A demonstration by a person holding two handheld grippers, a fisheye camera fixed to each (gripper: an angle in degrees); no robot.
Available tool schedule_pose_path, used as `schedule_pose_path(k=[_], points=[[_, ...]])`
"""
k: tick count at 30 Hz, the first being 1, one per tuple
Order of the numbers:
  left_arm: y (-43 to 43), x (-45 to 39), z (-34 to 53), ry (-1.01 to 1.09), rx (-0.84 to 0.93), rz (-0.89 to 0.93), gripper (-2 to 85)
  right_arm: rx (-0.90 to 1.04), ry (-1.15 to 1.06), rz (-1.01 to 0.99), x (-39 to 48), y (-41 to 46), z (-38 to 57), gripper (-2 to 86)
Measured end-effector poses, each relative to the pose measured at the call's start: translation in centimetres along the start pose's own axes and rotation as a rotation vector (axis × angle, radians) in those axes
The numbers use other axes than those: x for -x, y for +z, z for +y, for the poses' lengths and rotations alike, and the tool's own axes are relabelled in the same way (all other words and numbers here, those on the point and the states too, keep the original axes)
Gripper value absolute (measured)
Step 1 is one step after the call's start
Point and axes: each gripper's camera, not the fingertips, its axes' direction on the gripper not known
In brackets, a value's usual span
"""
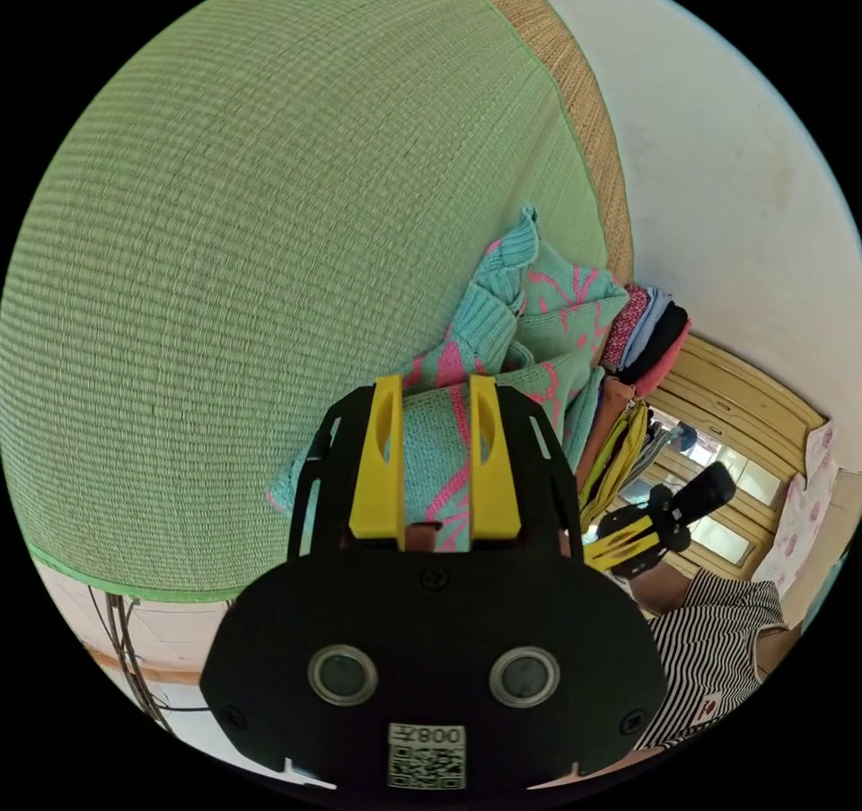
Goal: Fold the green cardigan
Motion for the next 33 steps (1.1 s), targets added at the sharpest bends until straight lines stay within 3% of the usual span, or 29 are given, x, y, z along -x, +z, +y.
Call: schedule_pose_path(k=[5, 11, 17, 22, 27, 33], points=[[-0.1, 0.7, 1.3, 0.023, 0.016, 0.021, 9.2, -0.16, 0.117, 0.412, -5.2, -9.0, -5.4, 3.1], [-0.9, 1.4, 3.9, 0.063, -0.003, 0.026, 9.1, 0.019, 0.13, 0.676, -8.6, -10.4, -11.9, 8.5], [-0.4, 2.8, 6.6, 0.054, -0.009, 0.066, 9.3, 0.33, 0.09, 0.713, -10.5, -5.4, -14.1, 11.1], [0.1, 3.2, 9.3, 0.064, 0.008, 0.093, 3.5, 0.408, 0.115, 0.749, -9.9, -4.0, -13.1, 6.8], [-1.9, 3.4, 14.9, 0.107, -0.105, 0.169, 0.7, 0.318, 0.131, 0.736, -6.5, -6.3, -10.5, 2.8], [-5.6, 4.0, 22.8, 0.167, -0.221, 0.304, 0.1, -0.028, 0.124, 0.55, 2.4, -14.6, -2.5, 1.0]])
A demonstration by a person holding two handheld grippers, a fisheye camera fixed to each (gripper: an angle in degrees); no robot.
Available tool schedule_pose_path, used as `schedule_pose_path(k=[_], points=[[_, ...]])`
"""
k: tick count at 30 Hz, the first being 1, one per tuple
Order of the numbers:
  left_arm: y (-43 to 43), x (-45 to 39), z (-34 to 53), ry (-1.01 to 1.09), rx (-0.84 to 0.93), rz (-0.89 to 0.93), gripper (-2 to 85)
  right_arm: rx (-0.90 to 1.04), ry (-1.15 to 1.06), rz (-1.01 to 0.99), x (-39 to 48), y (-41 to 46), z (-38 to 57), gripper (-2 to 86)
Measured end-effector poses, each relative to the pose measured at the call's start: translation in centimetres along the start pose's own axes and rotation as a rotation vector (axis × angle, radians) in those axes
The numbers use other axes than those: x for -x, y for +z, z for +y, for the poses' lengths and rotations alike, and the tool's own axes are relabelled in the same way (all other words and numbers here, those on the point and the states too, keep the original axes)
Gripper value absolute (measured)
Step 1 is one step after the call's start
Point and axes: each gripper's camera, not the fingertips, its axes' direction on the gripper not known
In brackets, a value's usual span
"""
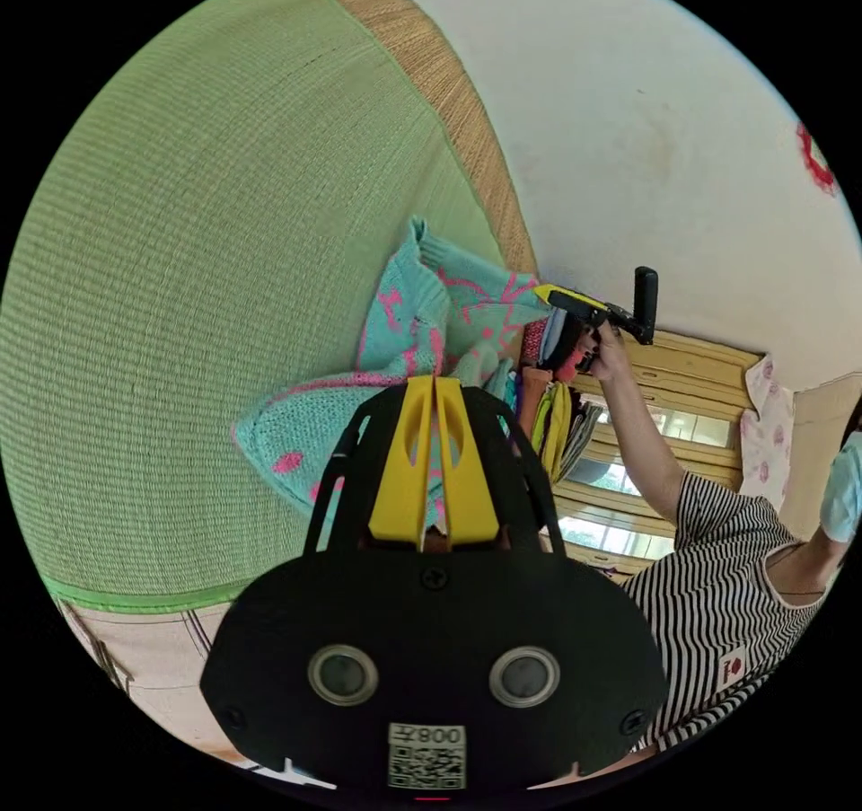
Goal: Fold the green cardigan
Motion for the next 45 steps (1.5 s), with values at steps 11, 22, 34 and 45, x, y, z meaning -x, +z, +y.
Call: schedule_pose_path(k=[11, 22, 34, 45], points=[[-8.5, -6.7, 11.0, 0.19, -0.055, 0.242, -0.2, -0.459, 0.18, -0.077, 9.7, -19.1, 24.1, 0.3], [-16.6, -15.6, 22.2, 0.463, -0.221, 0.231, -0.2, -0.879, 0.156, -0.121, 14.0, -31.9, 42.7, 0.0], [-23.3, -22.6, 37.1, 0.692, -0.517, 0.27, -0.2, -1.102, -0.112, -0.242, 16.4, -39.1, 55.6, -0.2], [-28.2, -26.1, 46.3, 0.896, -0.829, 0.178, 0.0, -1.193, -0.363, -0.354, 18.3, -41.3, 59.8, -0.5]])
